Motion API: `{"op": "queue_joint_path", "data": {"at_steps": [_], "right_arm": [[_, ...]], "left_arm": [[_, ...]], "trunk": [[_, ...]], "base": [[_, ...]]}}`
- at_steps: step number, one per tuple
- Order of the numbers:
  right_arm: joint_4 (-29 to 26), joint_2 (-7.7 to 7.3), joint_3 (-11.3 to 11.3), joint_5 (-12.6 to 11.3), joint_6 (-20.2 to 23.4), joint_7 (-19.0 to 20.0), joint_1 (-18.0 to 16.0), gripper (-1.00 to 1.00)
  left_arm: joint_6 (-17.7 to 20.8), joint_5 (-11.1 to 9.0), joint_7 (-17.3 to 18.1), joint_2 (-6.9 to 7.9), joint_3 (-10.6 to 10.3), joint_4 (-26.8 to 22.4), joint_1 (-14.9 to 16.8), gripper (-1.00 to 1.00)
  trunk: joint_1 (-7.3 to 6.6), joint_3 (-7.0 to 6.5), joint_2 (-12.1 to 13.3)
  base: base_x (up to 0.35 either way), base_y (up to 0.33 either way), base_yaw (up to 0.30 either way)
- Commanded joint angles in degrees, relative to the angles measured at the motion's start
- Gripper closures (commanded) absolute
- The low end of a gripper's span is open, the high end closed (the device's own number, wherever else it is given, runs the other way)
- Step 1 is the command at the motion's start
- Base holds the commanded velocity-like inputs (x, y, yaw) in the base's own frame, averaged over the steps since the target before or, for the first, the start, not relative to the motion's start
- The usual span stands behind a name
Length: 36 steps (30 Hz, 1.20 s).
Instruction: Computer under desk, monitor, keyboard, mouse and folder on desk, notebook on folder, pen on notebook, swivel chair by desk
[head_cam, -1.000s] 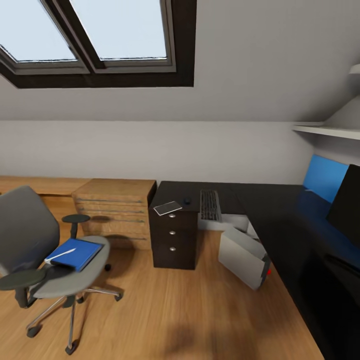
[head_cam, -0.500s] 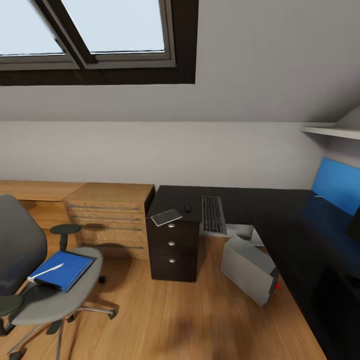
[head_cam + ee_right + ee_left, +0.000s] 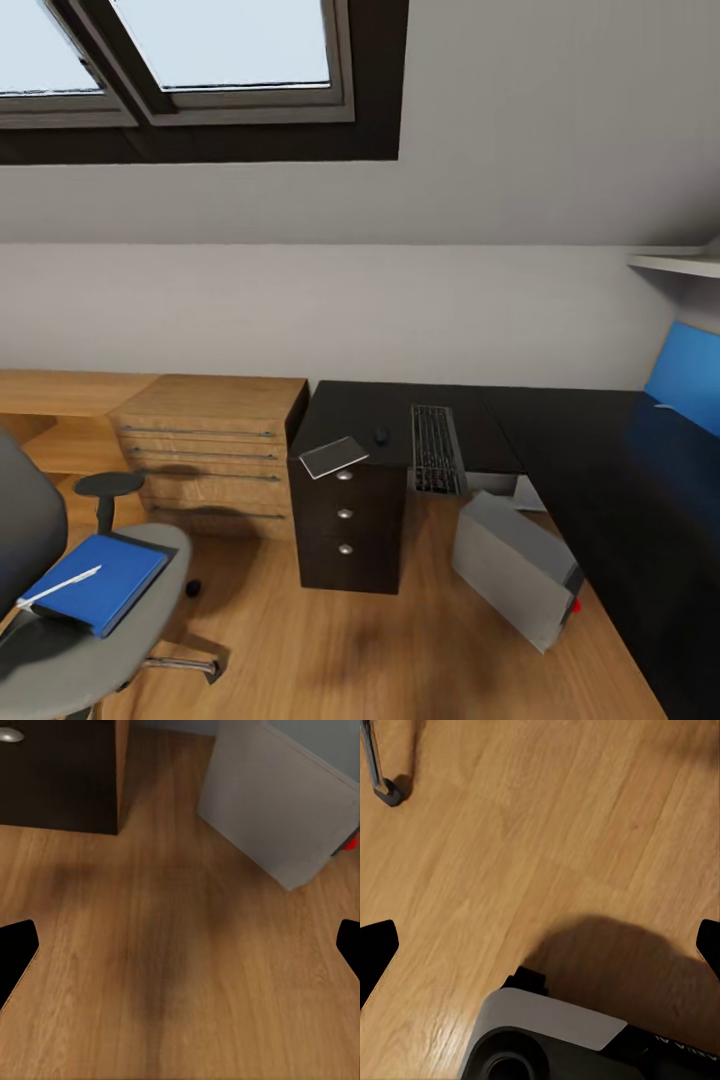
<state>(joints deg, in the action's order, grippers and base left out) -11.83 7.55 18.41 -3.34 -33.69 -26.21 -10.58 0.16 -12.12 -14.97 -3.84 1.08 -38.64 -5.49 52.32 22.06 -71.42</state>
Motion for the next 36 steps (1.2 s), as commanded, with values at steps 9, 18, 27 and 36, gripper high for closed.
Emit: {"op": "queue_joint_path", "data": {"at_steps": [9, 18, 27, 36], "right_arm": [[0.1, -0.16, 0.4, -0.3, -0.2, -0.3, -0.1, -1.0], [0.1, -0.05, 0.5, -0.4, -0.2, -0.3, -0.1, -1.0], [0.1, 0.01, 0.5, -0.4, -0.1, -0.3, -0.1, -1.0], [0.1, -0.11, 0.4, -0.4, -0.2, -0.3, -0.1, -1.0]], "left_arm": [[0.0, -0.5, -0.1, -0.03, 0.1, -0.1, 0.0, -1.0], [0.2, -0.5, 0.0, -0.03, 0.2, 0.0, 0.0, -1.0], [0.3, -0.5, 0.0, -0.03, 0.1, 0.4, 0.0, -1.0], [0.3, -0.5, -0.2, -0.04, 0.0, 1.1, 0.0, -1.0]], "trunk": [[0.04, 0.02, 0.0], [0.04, -0.23, 0.0], [0.04, -0.25, 0.0], [0.04, -0.25, 0.0]], "base": [[0.339, 0.122, -0.008], [0.303, 0.137, -0.079], [0.021, 0.135, -0.003], [0.0, 0.015, 0.0]]}}
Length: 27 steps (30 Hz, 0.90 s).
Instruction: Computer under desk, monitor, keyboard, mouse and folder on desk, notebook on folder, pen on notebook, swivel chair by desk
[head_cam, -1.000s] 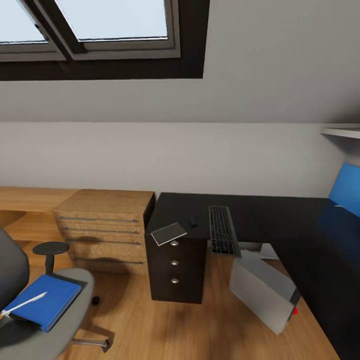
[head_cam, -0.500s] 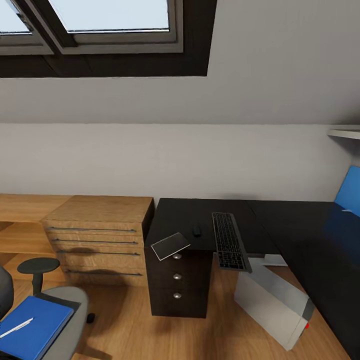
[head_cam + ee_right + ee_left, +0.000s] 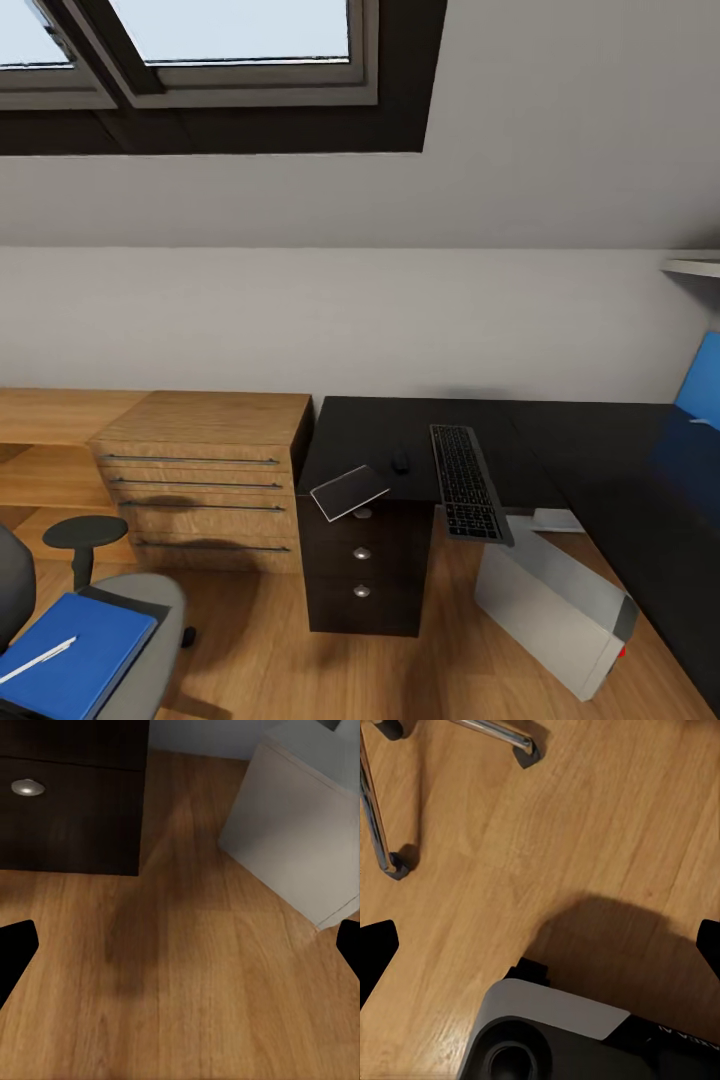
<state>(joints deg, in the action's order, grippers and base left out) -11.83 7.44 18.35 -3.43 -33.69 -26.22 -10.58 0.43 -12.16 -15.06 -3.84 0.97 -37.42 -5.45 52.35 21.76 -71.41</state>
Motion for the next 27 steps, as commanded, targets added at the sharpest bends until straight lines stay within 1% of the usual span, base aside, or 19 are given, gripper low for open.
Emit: {"op": "queue_joint_path", "data": {"at_steps": [1, 10, 13, 15, 16, 19, 20, 23, 24, 27], "right_arm": [[0.1, 0.07, 0.5, -0.4, -0.2, -0.3, -0.1, -1.0], [-0.3, -0.09, 0.4, -0.4, -0.2, -0.3, -0.1, -1.0], [-1.9, -0.13, 0.2, -0.4, -0.1, -0.6, -0.1, -1.0], [-4.4, -0.16, 0.1, -0.4, 0.0, -0.7, -0.1, -1.0], [-7.5, -0.33, 0.0, -0.5, 0.0, -0.8, -0.1, -1.0], [-10.8, -1.03, -0.2, -0.5, 0.0, -0.8, -0.3, -1.0], [-12.7, -1.86, -0.3, -0.6, 0.1, -0.7, -0.4, -1.0], [-14.9, -3.03, -0.8, -1.1, 0.1, -0.7, -1.0, -1.0], [-16.8, -4.1, -3.2, -4.6, 0.1, -0.5, -5.0, -1.0], [-17.2, -4.27, -4.9, -8.0, 0.1, -0.2, -7.3, -1.0]], "left_arm": [[0.0, -0.4, -0.1, -0.02, 0.1, -0.1, -0.1, -1.0], [0.0, -0.4, -0.2, -0.18, -0.1, 0.4, 0.0, -1.0], [0.2, -0.4, -0.2, -0.32, -0.1, -2.7, 0.0, -1.0], [0.4, -0.4, -0.1, -0.39, -0.2, -6.0, 0.0, -1.0], [0.5, -0.4, 0.0, -0.49, -0.2, -9.8, 0.0, -1.0], [1.4, -0.3, 0.0, -0.78, -0.2, -13.6, 0.0, -1.0], [3.5, -0.3, 0.0, -1.11, -0.2, -16.3, 0.0, -1.0], [9.1, -0.3, -0.1, -1.59, -0.2, -21.1, 0.0, -1.0], [21.9, -0.3, -0.4, -2.53, -0.3, -30.4, 0.1, -1.0], [25.8, -0.3, -0.5, -3.55, -0.3, -33.6, 0.8, -1.0]], "trunk": [[0.01, 0.05, 0.0], [0.01, 0.05, 0.0], [0.01, 0.05, 0.0], [0.01, 0.05, 0.0], [0.01, 0.05, 0.0], [0.01, 0.05, 0.0], [0.01, 0.05, 0.0], [0.01, 0.05, 0.0], [0.01, 0.05, 0.0], [0.01, 0.05, 0.0]], "base": [[0.0, 0.0, 0.0], [0.0, 0.0, 0.0], [0.0, 0.0, 0.0], [0.0, 0.0, 0.0], [0.0, 0.0, 0.0], [0.0, 0.0, 0.0], [0.0, 0.0, 0.0], [0.0, 0.0, 0.0], [0.0, 0.0, 0.0], [0.0, 0.0, 0.0]]}}
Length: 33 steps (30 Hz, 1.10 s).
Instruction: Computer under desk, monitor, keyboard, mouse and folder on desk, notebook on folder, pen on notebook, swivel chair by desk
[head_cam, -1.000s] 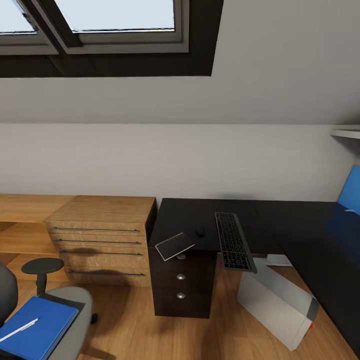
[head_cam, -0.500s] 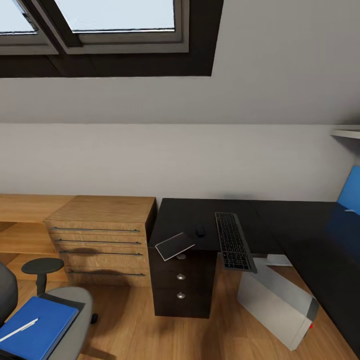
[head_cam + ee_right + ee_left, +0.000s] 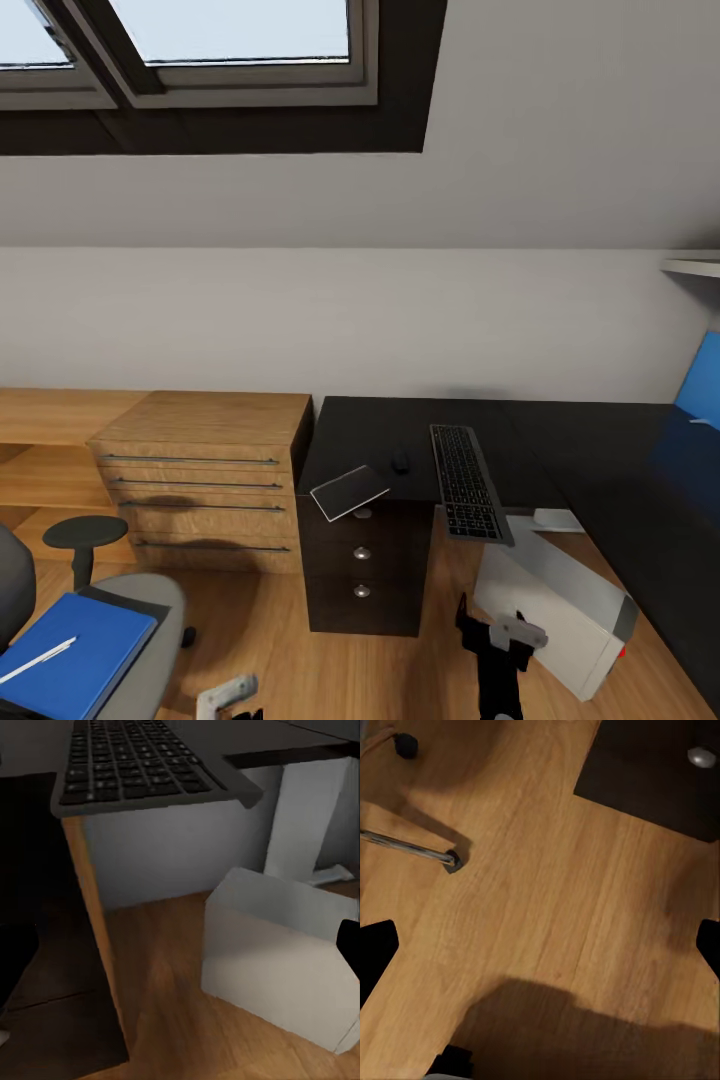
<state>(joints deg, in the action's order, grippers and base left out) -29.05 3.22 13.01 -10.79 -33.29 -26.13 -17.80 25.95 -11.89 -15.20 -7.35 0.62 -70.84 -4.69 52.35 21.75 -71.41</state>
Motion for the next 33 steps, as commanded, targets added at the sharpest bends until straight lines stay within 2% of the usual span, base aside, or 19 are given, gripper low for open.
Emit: {"op": "queue_joint_path", "data": {"at_steps": [1, 4, 8, 9, 11, 12, 16, 19, 20, 21, 22, 23, 24, 26, 27, 28, 30, 31, 33], "right_arm": [[-0.2, -0.12, -0.5, -3.2, -0.3, 0.3, -1.3, -1.0], [-1.2, -0.25, -1.5, -8.6, -0.1, 3.2, -2.9, -1.0], [-3.7, -0.36, -1.9, -13.9, 0.1, 7.1, -3.5, -1.0], [-5.6, -0.42, -2.1, -17.8, 0.2, 9.7, -3.8, -1.0], [-7.3, -0.42, -2.2, -22.6, 0.3, 11.7, -3.9, -1.0], [-10.6, -0.36, -2.2, -29.6, 0.4, 13.0, -4.0, -1.0], [-14.5, -0.45, -2.1, -32.2, 0.4, 13.3, -3.9, -1.0], [-15.2, -0.52, -2.2, -32.6, 0.9, 13.3, -3.9, -1.0], [-17.9, -1.39, -2.3, -35.8, 5.2, 13.3, -3.9, -1.0], [-19.2, -2.19, -2.4, -38.6, 7.7, 13.6, -3.9, -1.0], [-19.8, -2.67, -2.4, -40.4, 8.9, 13.9, -3.9, -1.0], [-20.6, -3.75, -2.5, -44.2, 11.1, 15.1, -3.9, -1.0], [-20.9, -4.27, -2.5, -46.1, 12.1, 16.1, -3.9, -1.0], [-21.4, -6.72, -2.5, -52.9, 15.9, 22.0, -3.9, -1.0], [-21.5, -7.47, -2.5, -54.3, 17.0, 23.7, -3.9, -1.0], [-21.5, -9.02, -2.5, -56.8, 19.5, 27.4, -3.8, -1.0], [-21.5, -10.34, -2.5, -59.0, 22.1, 31.1, -3.8, -1.0], [-21.2, -11.31, -2.6, -61.2, 24.4, 34.2, -3.8, -1.0], [-20.2, -12.23, -2.7, -64.2, 26.7, 37.6, -3.8, -1.0]], "left_arm": [[1.8, -0.6, -0.3, -0.97, 0.0, -1.6, 1.0, -1.0], [3.6, -0.6, -0.2, -2.39, 0.0, -3.1, 3.7, -1.0], [4.8, -0.7, -0.2, -2.65, 0.0, -3.7, 6.7, -1.0], [6.9, -0.7, -0.2, -2.65, -0.2, -3.9, 8.6, -1.0], [10.5, -0.8, -0.2, -2.65, -0.3, -4.0, 10.8, -1.0], [14.0, -1.0, -0.2, -2.65, -0.3, -4.1, 13.2, -1.0], [14.5, -1.1, -0.1, -2.65, -0.1, -3.7, 13.7, -1.0], [14.5, -1.1, -0.1, -2.65, -0.1, -3.9, 13.7, -1.0], [14.5, -1.1, -0.1, -2.65, -0.1, -4.4, 13.7, -1.0], [14.5, -1.1, -0.1, -2.65, -0.1, -4.5, 13.7, -1.0], [14.5, -1.1, -0.1, -2.65, -0.1, -4.6, 13.7, -1.0], [14.5, -1.1, -0.1, -2.65, -0.1, -4.7, 13.7, -1.0], [14.5, -1.1, -0.1, -2.65, -0.1, -4.7, 13.7, -1.0], [14.5, -1.2, -0.1, -2.65, 0.0, -5.5, 13.7, -1.0], [14.5, -1.2, -0.1, -2.65, 0.0, -5.7, 13.7, -1.0], [14.6, -1.2, -0.1, -2.65, 0.0, -6.0, 13.7, -1.0], [14.6, -1.2, -0.1, -2.65, 0.0, -6.3, 13.7, -1.0], [14.6, -1.3, -0.1, -2.65, 0.0, -6.4, 13.7, -1.0], [14.6, -1.7, -0.1, -2.65, 0.0, -6.5, 13.7, -1.0]], "trunk": [[0.0, 0.06, 0.0], [0.0, 0.06, 0.0], [0.0, 0.06, 0.0], [0.0, 0.06, 0.0], [0.0, 0.06, 0.0], [0.0, 0.06, 0.0], [0.0, 0.06, 0.0], [0.0, 0.06, 0.0], [0.0, 0.06, 0.0], [0.0, 0.06, 0.0], [0.0, 0.06, 0.0], [0.0, 0.06, 0.0], [0.0, 0.06, 0.0], [0.0, 0.06, 0.0], [0.0, 0.06, 0.0], [0.0, 0.06, 0.0], [0.0, 0.06, 0.0], [0.0, 0.06, 0.0], [0.0, 0.06, 0.0]], "base": [[0.0, 0.0, 0.0], [0.0, 0.0, 0.0], [0.0, 0.0, 0.0], [0.0, 0.0, 0.0], [0.0, 0.0, 0.0], [0.0, 0.0, 0.0], [0.0, 0.0, 0.0], [0.0, 0.0, 0.0], [0.0, 0.0, 0.0], [0.0, 0.0, 0.0], [0.0, 0.0, 0.0], [0.0, 0.0, 0.0], [0.0, 0.0, 0.0], [0.0, 0.0, 0.0], [0.0, 0.0, 0.0], [0.0, 0.0, 0.0], [0.0, 0.0, 0.0], [0.0, 0.0, 0.0], [0.0, 0.0, 0.0]]}}
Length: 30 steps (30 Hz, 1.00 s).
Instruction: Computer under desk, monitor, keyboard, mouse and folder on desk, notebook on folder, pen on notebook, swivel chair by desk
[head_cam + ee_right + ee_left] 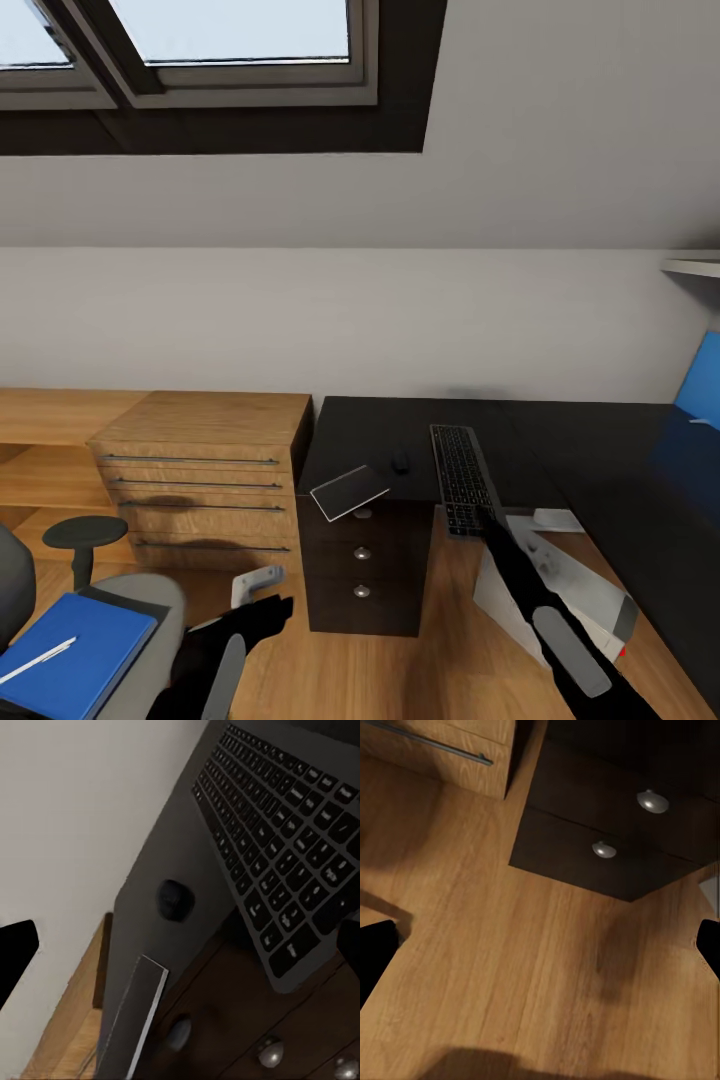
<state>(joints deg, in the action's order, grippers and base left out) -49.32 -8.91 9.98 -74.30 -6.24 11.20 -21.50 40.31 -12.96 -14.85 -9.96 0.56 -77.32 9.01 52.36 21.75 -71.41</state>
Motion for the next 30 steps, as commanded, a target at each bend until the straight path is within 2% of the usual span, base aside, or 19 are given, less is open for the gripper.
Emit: {"op": "queue_joint_path", "data": {"at_steps": [1, 3, 6, 30], "right_arm": [[0.5, -0.36, 0.3, -1.6, 0.1, 1.0, -0.1, -1.0], [1.8, -1.27, -0.4, -4.0, 1.3, 2.8, 0.0, -1.0], [2.4, -1.81, -1.0, -5.3, 1.8, 3.6, 0.0, -1.0], [3.0, -2.0, -1.3, -5.8, 1.8, 4.0, 0.0, -1.0]], "left_arm": [[0.2, -0.9, -0.4, -0.04, 0.1, -0.1, 0.0, -1.0], [0.2, -2.0, -0.4, -0.04, 0.1, -0.2, 0.0, -1.0], [0.2, -2.8, -0.5, -0.04, 0.1, -0.2, 0.0, -1.0], [0.2, -3.2, -0.6, -0.04, 0.1, -0.4, 0.0, -1.0]], "trunk": [[0.0, 0.07, 0.0], [0.0, 0.07, 0.0], [0.44, 0.43, -0.8], [5.71, 4.73, -10.5]], "base": [[0.0, 0.0, 0.0], [0.0, 0.0, 0.0], [0.0, 0.0, 0.0], [0.0, 0.0, 0.0]]}}
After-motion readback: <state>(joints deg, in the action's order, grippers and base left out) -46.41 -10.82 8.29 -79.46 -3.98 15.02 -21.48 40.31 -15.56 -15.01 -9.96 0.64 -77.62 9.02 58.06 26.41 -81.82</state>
